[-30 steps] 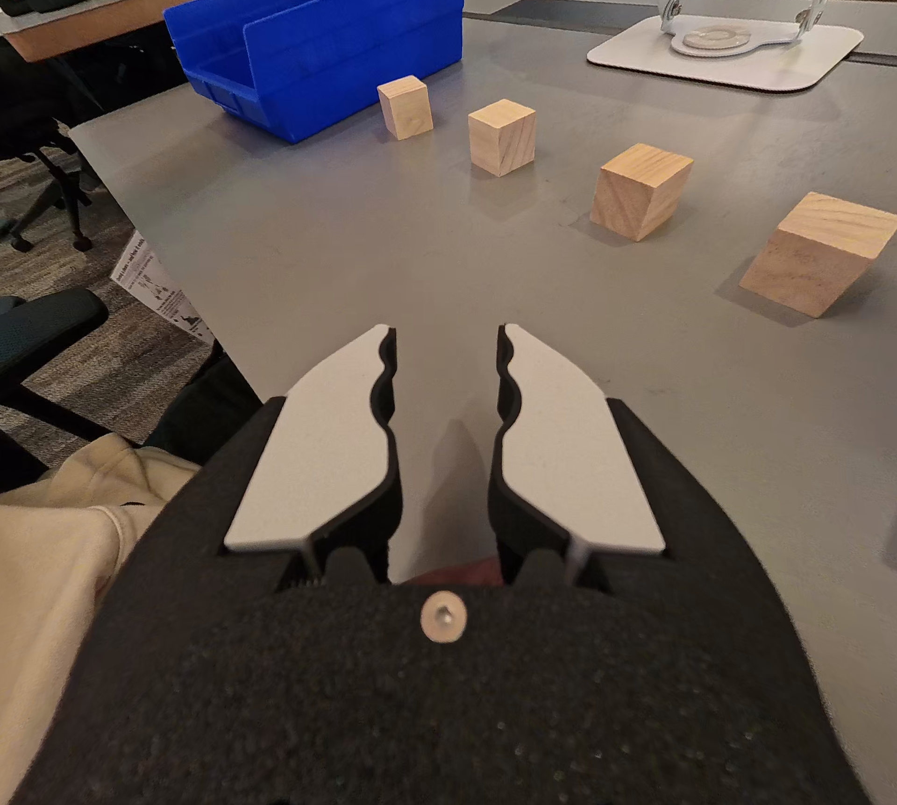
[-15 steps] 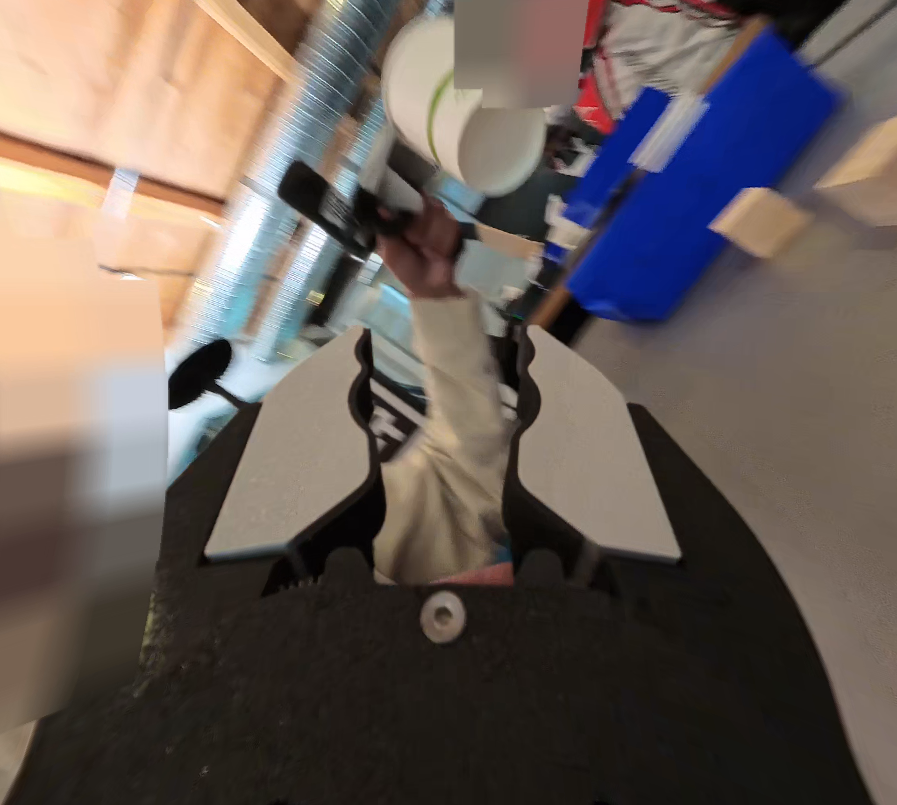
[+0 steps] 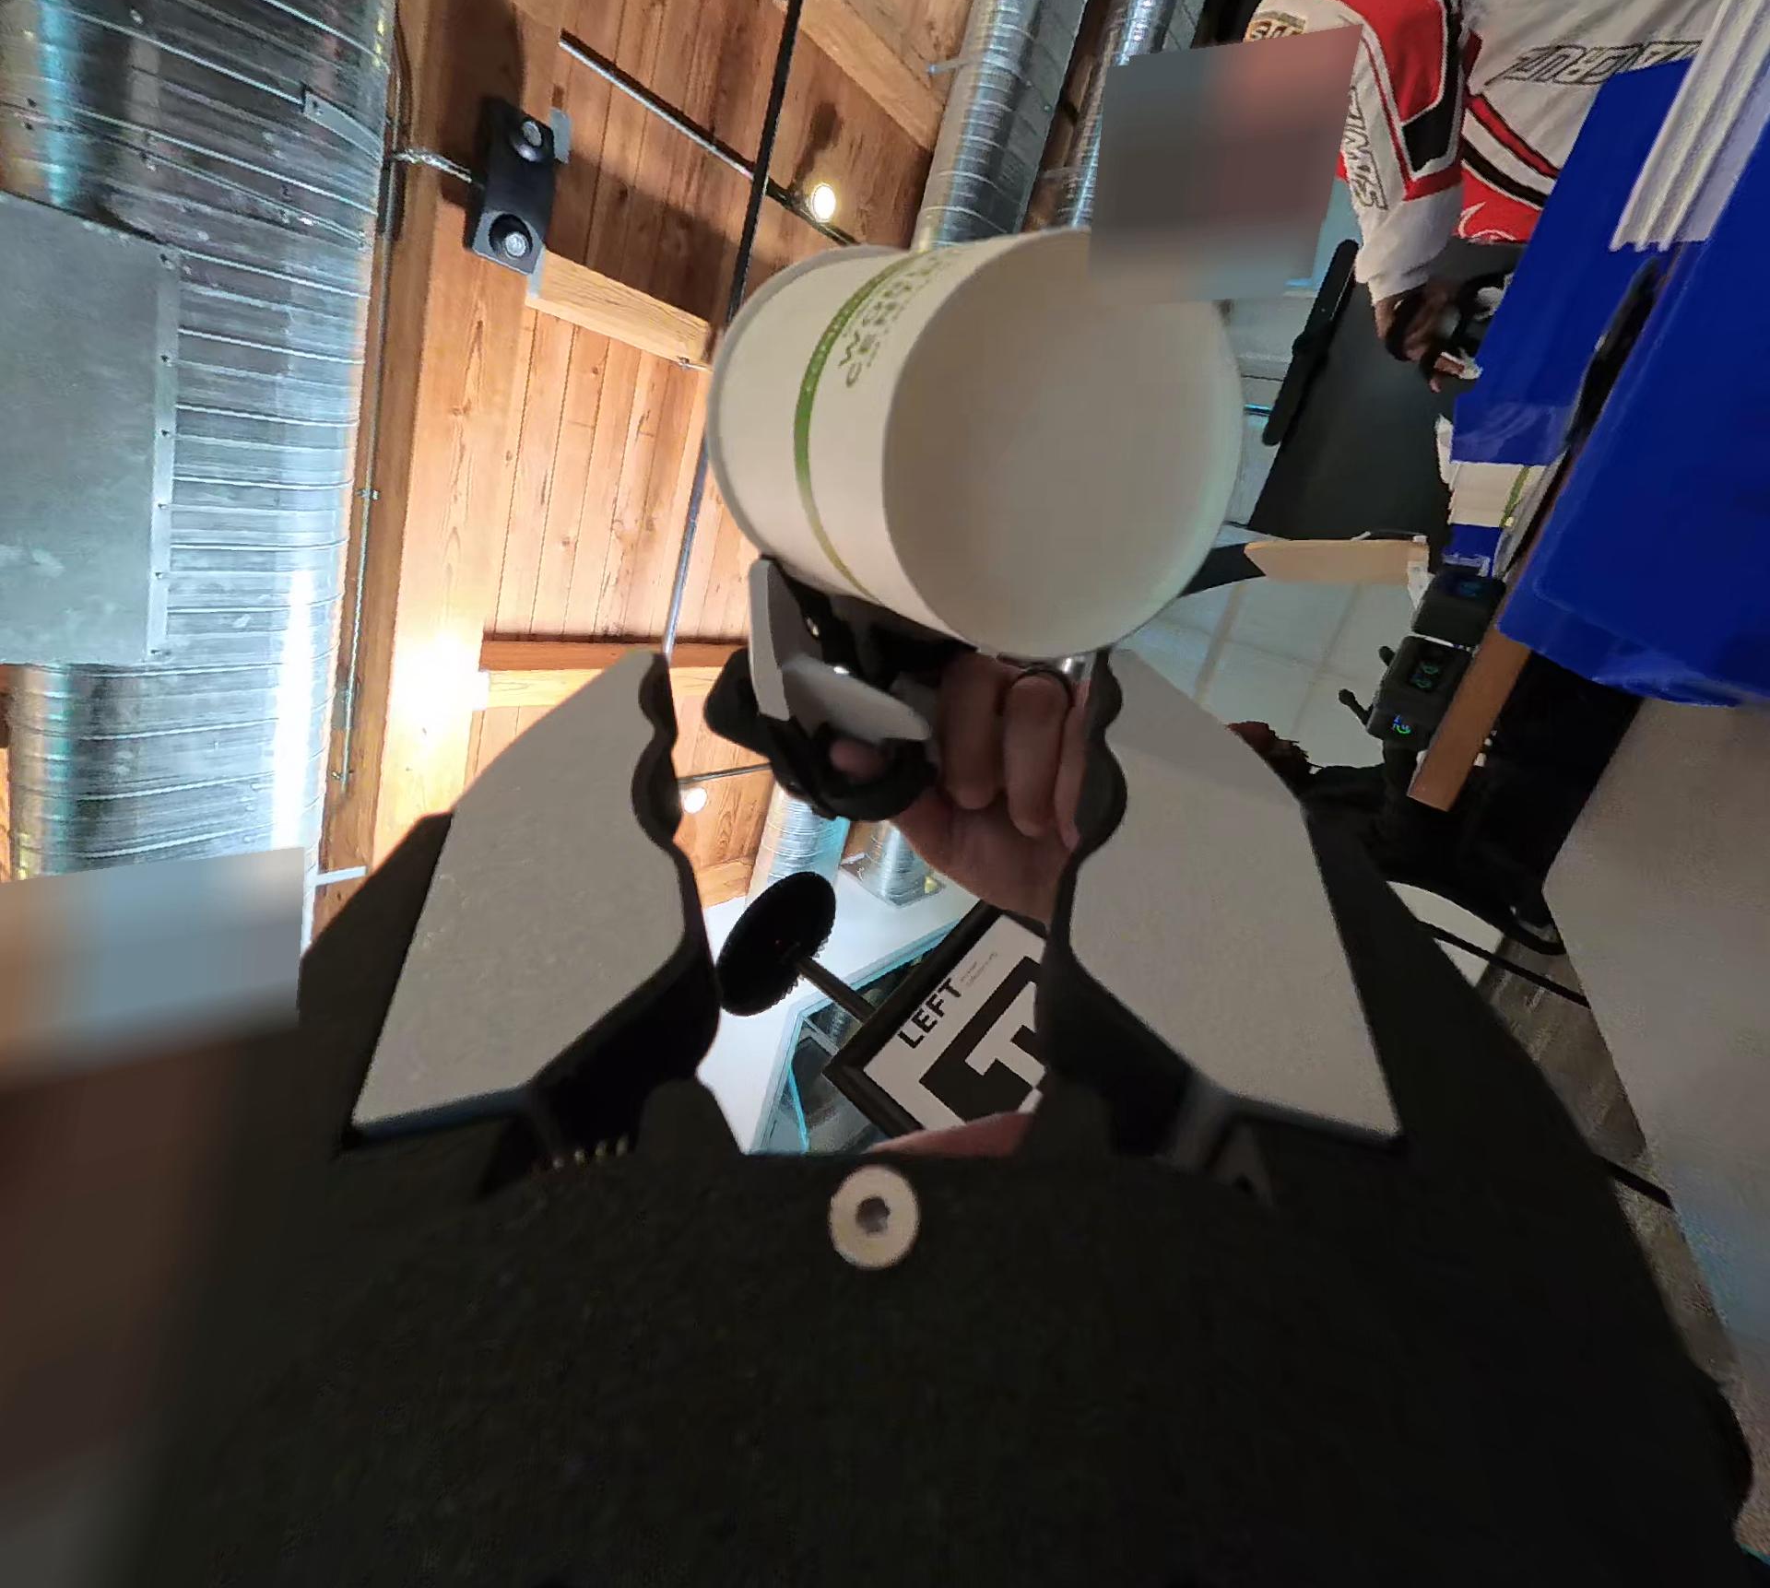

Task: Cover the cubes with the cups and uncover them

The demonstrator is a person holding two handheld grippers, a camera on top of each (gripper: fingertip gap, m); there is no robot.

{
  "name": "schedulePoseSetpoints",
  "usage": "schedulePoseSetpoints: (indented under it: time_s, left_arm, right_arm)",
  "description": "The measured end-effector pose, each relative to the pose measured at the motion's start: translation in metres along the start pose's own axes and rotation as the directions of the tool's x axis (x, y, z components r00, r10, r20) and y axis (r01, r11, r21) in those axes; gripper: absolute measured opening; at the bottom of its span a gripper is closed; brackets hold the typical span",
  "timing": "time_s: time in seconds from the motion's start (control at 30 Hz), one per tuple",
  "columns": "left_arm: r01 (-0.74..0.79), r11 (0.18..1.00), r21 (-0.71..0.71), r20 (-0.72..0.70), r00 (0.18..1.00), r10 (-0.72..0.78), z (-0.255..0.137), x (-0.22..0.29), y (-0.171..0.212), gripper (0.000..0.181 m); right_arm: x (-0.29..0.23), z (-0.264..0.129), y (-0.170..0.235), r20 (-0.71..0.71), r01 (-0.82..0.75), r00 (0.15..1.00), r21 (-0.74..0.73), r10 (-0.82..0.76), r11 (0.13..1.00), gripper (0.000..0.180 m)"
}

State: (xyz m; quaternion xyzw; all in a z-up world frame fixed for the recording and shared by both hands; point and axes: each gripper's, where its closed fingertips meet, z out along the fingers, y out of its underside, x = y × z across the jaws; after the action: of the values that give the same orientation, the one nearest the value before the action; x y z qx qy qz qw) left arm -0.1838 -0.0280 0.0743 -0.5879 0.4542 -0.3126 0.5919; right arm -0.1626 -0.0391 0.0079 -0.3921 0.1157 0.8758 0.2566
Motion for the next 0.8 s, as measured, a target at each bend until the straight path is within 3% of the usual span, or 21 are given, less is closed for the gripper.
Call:
schedulePoseSetpoints:
  time_s: [0.17,0.27,0.37,0.63,0.8]
  left_arm:
    - [0.001,0.999,0.046,-0.024,1.0,0.0,0.003,0.015,-0.005,0.003]
    - [-0.01,0.999,0.038,-0.041,0.999,0.012,0.007,0.021,-0.006,0.003]
    - [0.0,0.999,0.033,-0.071,0.997,0.003,0.009,0.03,-0.003,0.003]
    - [0.049,0.999,0.02,-0.136,0.99,-0.046,0.006,0.048,0.009,0.003]
    - [0.028,0.999,-0.023,-0.08,0.996,-0.03,0.004,0.044,0.022,0.006]
  right_arm:
    - [0.008,-0.003,-0.001,0.006,-0.037,0.999,0.0,0.037,0.999,0.084]
    - [-0.003,-0.006,-0.001,0.104,-0.076,0.992,-0.002,0.076,0.997,0.084]
    - [-0.005,-0.006,0.0,0.094,-0.043,0.995,-0.016,0.045,0.999,0.087]
    - [-0.003,-0.015,-0.014,0.098,-0.021,0.995,-0.002,0.021,1.0,0.076]
    - [0.002,-0.02,-0.018,0.036,0.07,0.997,-0.031,-0.069,0.997,0.075]
